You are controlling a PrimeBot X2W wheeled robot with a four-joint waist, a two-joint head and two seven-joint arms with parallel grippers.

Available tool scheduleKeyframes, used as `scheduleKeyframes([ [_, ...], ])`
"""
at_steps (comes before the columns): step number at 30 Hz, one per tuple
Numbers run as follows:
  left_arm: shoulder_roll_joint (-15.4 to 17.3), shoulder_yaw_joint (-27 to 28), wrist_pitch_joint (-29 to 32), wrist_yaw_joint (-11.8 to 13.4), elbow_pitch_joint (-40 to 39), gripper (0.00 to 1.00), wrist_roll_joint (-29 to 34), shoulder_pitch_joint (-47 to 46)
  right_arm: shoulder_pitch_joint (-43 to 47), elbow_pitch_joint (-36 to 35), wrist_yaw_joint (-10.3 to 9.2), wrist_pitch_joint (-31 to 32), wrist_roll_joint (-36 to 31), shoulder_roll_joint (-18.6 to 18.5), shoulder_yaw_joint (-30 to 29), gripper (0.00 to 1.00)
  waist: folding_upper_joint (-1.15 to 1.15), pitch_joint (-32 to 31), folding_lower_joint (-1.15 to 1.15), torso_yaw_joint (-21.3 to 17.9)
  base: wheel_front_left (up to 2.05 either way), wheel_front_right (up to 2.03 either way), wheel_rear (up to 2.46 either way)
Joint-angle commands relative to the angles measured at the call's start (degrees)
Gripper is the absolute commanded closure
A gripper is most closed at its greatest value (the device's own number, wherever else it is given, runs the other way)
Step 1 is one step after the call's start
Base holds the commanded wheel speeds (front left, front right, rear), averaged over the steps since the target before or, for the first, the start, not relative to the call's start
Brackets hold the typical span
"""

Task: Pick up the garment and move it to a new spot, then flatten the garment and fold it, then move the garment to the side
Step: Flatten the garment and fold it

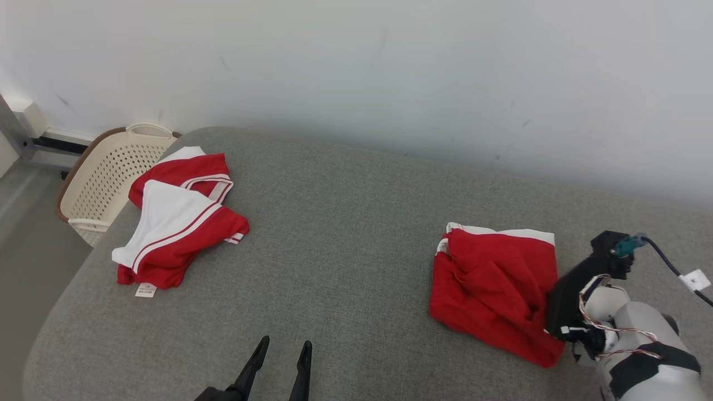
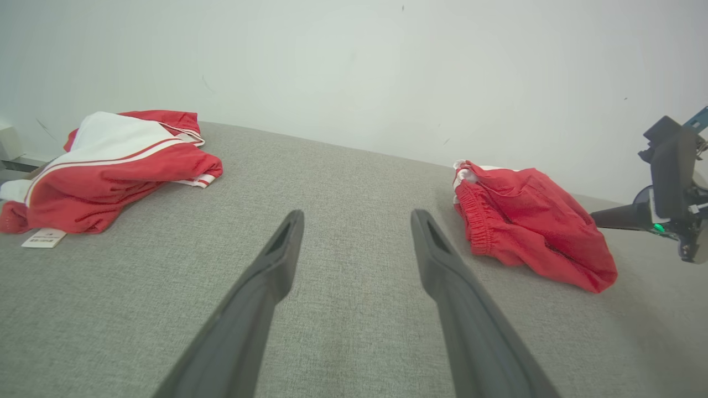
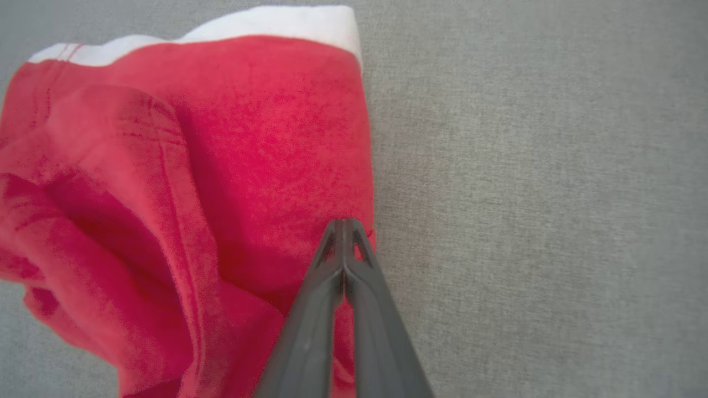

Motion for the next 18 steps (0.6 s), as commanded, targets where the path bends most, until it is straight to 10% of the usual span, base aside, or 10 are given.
scheduleKeyframes([
  [1,0.36,0.11,-0.05,-0.22,-0.2,0.0,-0.57,-0.56,0.59,-0.53,-0.1,0.28,0.26,1.27,0.28,1.0,0.0,0.36,0.0,0.53,0.0,0.0,0.0],
  [18,0.21,-0.06,-0.44,1.01,0.13,0.0,-1.11,-0.26,6.86,-13.84,-0.1,11.58,7.36,6.89,13.88,1.0,0.0,-0.13,0.0,1.57,0.0,0.0,0.0],
])
